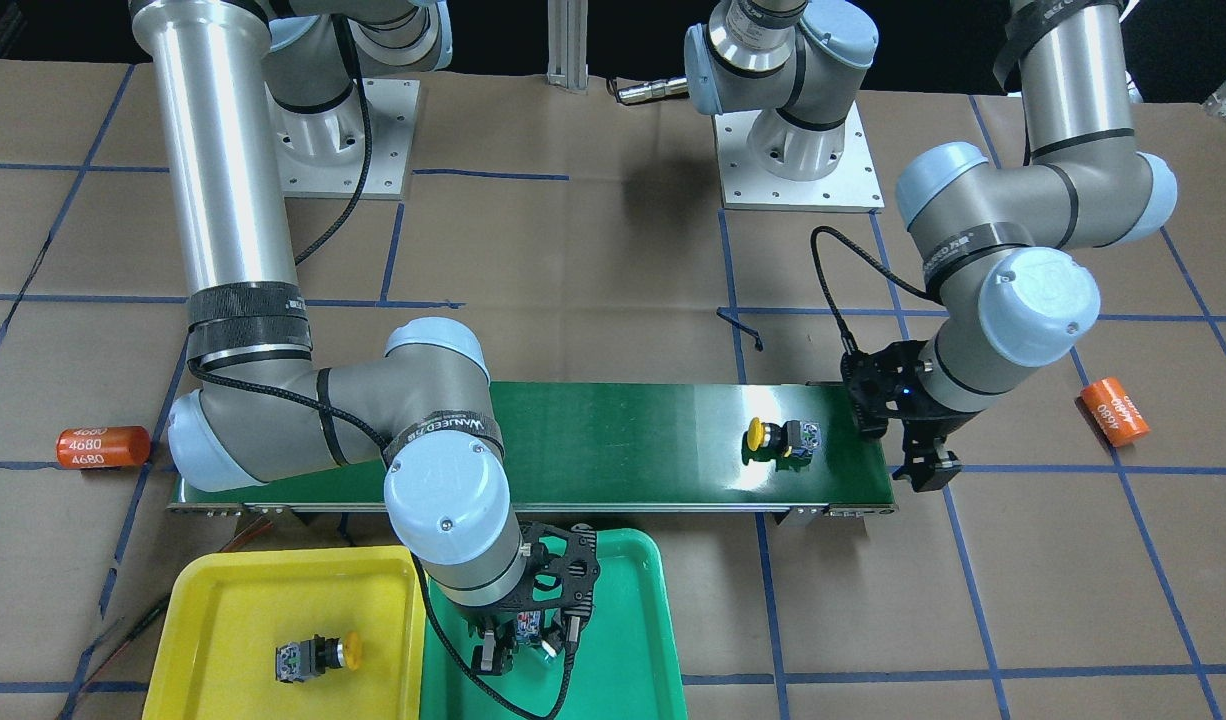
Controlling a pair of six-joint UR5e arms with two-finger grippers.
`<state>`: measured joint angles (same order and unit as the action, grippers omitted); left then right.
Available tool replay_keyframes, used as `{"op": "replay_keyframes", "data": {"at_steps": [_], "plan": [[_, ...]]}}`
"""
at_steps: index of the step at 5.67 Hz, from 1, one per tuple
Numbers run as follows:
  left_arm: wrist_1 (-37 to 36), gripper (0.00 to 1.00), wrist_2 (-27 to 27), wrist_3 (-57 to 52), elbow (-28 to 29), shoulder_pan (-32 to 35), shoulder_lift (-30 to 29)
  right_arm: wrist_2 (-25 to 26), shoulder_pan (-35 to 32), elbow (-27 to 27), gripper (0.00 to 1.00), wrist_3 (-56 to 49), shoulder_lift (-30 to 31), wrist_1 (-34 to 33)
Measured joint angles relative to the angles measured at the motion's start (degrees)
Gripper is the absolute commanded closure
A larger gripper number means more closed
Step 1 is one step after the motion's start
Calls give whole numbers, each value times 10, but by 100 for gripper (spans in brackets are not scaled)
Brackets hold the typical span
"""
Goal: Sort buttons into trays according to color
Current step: 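Drop the green button into the green tray with the right gripper, then lower right gripper onto belt's yellow button while left reaches for orange cylinder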
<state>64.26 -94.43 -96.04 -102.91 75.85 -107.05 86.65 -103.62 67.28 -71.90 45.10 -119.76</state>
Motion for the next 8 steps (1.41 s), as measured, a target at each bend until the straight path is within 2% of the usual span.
{"op": "replay_keyframes", "data": {"at_steps": [1, 2, 4, 5, 6, 7, 8], "plan": [[1, 2, 0, -5, 1, -50, 5, -1, 2, 1, 0, 0, 16, 5], [-3, 2, 1, 3, 2, -99, 9, 11, 8, 4, 0, -1, 48, 44], [-40, 2, 1, 38, 7, -189, -7, 37, 45, 19, 0, -27, 133, 178], [-95, 2, 1, 52, 8, -220, -32, 38, 70, 59, 0, -62, 192, 217], [-143, 2, 2, 74, 9, -249, -60, 38, 85, 126, 0, -79, 262, 226], [-160, 2, 4, 130, 9, -272, -76, 37, 90, 188, 0, -81, 313, 222], [-164, 2, 5, 208, 6, -291, -82, 34, 88, 224, 0, -78, 333, 220]]}}
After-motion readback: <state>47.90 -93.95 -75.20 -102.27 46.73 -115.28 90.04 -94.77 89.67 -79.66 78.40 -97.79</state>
